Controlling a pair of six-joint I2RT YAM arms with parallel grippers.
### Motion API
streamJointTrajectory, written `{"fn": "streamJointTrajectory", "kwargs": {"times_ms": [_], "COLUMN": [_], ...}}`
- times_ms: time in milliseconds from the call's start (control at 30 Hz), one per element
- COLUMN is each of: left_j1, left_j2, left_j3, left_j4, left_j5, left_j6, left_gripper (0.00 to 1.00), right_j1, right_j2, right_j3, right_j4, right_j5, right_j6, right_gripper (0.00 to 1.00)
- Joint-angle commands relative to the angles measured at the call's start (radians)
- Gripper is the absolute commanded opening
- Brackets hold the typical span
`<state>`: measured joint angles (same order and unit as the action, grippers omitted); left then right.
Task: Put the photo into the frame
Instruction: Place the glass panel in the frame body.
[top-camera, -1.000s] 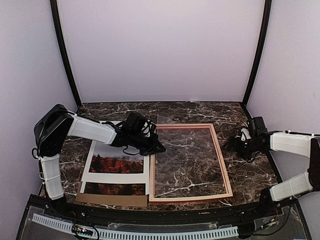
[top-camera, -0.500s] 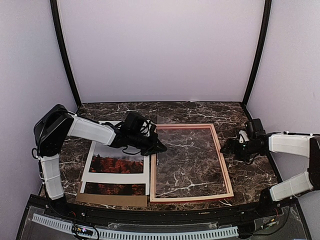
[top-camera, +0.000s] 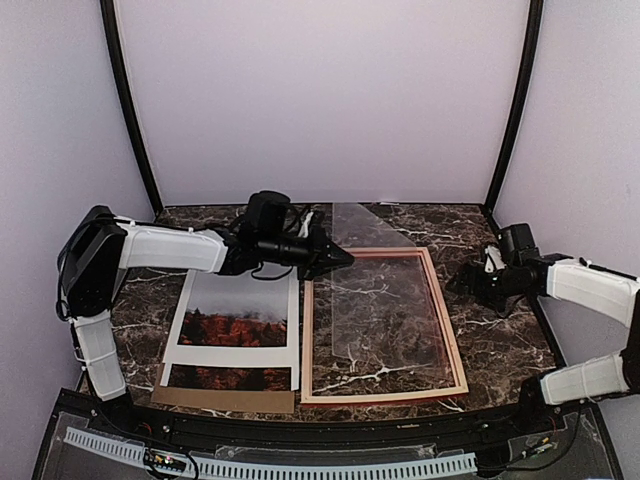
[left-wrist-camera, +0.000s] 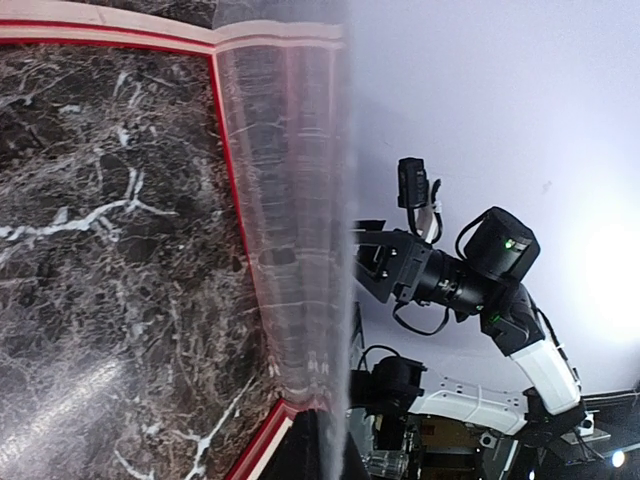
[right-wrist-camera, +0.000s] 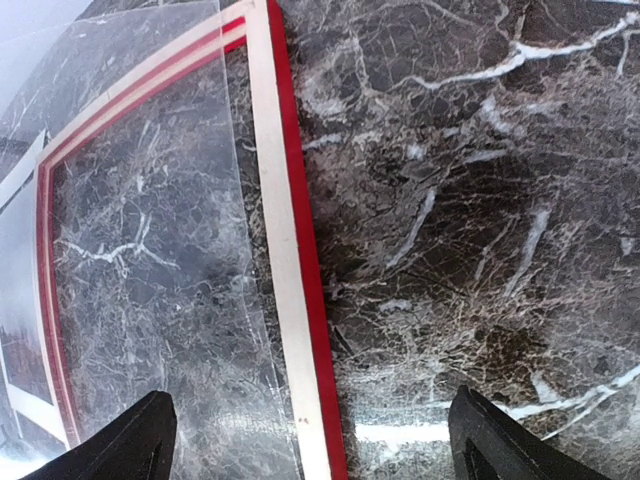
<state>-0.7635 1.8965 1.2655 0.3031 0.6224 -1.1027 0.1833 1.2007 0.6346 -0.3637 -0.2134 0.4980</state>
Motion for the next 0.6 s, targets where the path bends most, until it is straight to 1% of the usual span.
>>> {"fn": "streamJointTrajectory", "kwargs": {"times_ms": [0, 133, 333, 467, 567], "left_j1": [-0.029, -0.049, -0.066, -0.066, -0.066], "left_j2": [-0.072, -0.070, -0.063, -0.050, -0.019], "left_j3": [0.065, 0.107, 0.148, 0.126, 0.080], "left_j4": [0.121, 0.163, 0.192, 0.208, 0.214], "left_j5": [0.057, 0.072, 0.088, 0.073, 0.043], "left_j6": [-0.076, -0.115, -0.135, -0.148, -0.148], "left_gripper": [0.00, 0.00, 0.00, 0.00, 0.00], "right_j1": [-0.014, -0.045, -0.095, -0.112, -0.113], "right_j2": [-0.049, -0.086, -0.117, -0.133, -0.133], "right_j3": [0.065, 0.103, 0.123, 0.131, 0.138], "right_j4": [-0.068, -0.102, -0.129, -0.130, -0.130], "right_j5": [0.069, 0.088, 0.090, 0.082, 0.076], "right_j6": [-0.003, -0.001, -0.008, -0.006, -0.008], "right_gripper": [0.96, 0.97, 0.97, 0.97, 0.97]}}
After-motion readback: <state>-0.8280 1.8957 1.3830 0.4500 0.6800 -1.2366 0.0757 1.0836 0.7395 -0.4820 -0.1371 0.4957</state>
